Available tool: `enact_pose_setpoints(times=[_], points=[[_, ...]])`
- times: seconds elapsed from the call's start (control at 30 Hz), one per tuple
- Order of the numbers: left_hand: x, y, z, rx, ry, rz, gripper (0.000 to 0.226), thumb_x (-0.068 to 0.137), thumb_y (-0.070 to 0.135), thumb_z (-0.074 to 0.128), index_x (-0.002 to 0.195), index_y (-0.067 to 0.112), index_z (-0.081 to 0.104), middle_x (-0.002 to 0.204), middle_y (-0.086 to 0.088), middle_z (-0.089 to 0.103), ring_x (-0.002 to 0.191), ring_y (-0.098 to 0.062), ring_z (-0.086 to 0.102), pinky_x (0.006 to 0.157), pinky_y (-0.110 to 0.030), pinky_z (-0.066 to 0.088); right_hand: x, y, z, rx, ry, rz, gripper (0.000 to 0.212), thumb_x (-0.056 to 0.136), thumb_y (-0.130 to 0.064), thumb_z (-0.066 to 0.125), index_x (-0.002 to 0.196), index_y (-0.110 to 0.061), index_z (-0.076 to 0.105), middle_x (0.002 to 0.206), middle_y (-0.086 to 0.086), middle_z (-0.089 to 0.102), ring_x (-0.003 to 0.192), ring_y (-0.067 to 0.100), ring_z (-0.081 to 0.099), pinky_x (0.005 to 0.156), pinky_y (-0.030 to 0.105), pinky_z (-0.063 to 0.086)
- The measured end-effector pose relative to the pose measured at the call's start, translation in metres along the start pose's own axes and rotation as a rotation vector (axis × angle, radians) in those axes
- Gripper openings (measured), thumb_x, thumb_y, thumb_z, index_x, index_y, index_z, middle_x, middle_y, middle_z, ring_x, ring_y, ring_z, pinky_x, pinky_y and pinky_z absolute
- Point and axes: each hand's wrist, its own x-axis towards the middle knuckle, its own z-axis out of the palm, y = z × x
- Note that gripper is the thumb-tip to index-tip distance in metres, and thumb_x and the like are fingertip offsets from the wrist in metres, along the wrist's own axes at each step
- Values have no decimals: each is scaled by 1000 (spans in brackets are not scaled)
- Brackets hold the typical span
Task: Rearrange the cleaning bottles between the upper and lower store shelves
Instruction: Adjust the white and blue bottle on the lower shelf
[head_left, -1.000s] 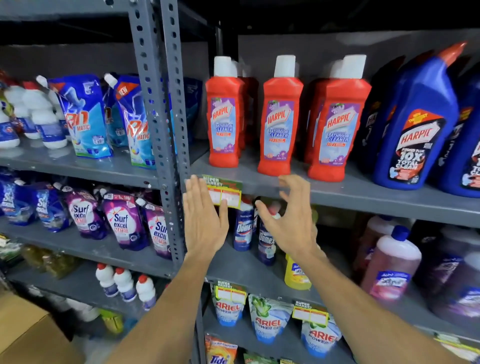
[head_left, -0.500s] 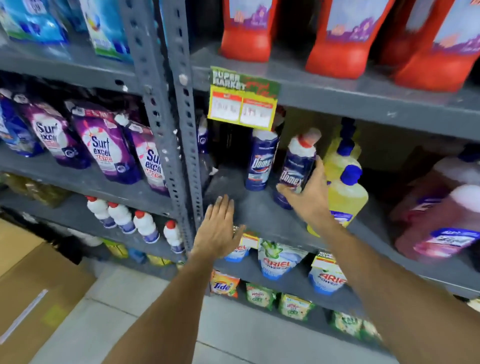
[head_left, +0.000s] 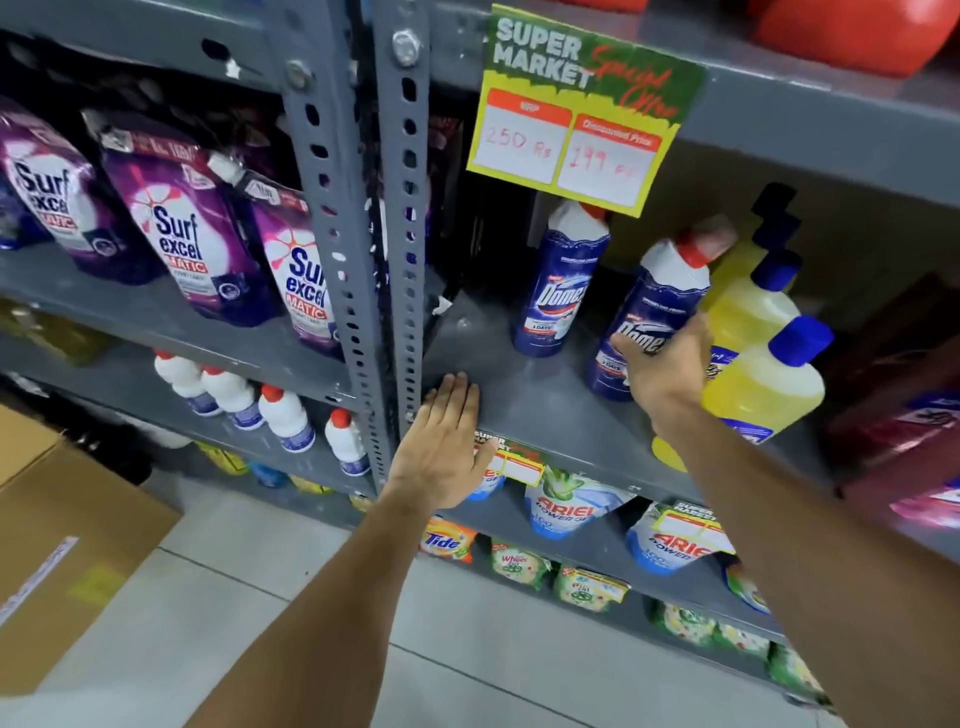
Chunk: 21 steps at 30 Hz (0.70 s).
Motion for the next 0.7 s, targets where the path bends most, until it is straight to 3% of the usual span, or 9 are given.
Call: enact_pose_setpoints(times=[0.1,0.2,0.33,0.47,0.7], points=[[0,0,-1,-11,-20,-3,78,100,54,23,155,2,6,165,-18,4,153,-29,0,123,-41,0,-13,0,0,-12,0,-62,70,77,-30,84,132,-8,46,134,14,57,125,35,55,101,43,45],[-1,-1,-2,-14,-25,-6,77,100,53,22,155,1,6,165,-17,4,153,-28,-1,124,-41,1,-30,-5,4,-33,-80,-129,69,75,-34,85,131,-13,49,130,9,63,118,29,60,93,36,46],[-7,2,1,-32,13,-34,74,101,51,20,155,1,9,165,-17,8,153,-28,1,124,-41,1,-44,-11,7,6,-195,-200,70,73,-31,87,130,-14,51,127,7,64,115,24,61,92,36,49],[-11,5,4,-19,71,-51,69,103,45,23,154,0,14,164,-17,14,152,-28,9,124,-40,3,-52,-9,10,29,-359,-97,74,76,-17,86,138,-12,46,138,6,62,123,22,61,95,31,46],[-11,6,7,-31,77,-59,66,103,41,24,154,1,13,164,-17,15,152,-28,9,124,-42,5,-55,-14,28,26,-362,-64,72,81,-21,82,141,-12,45,141,7,60,125,24,60,100,41,51]])
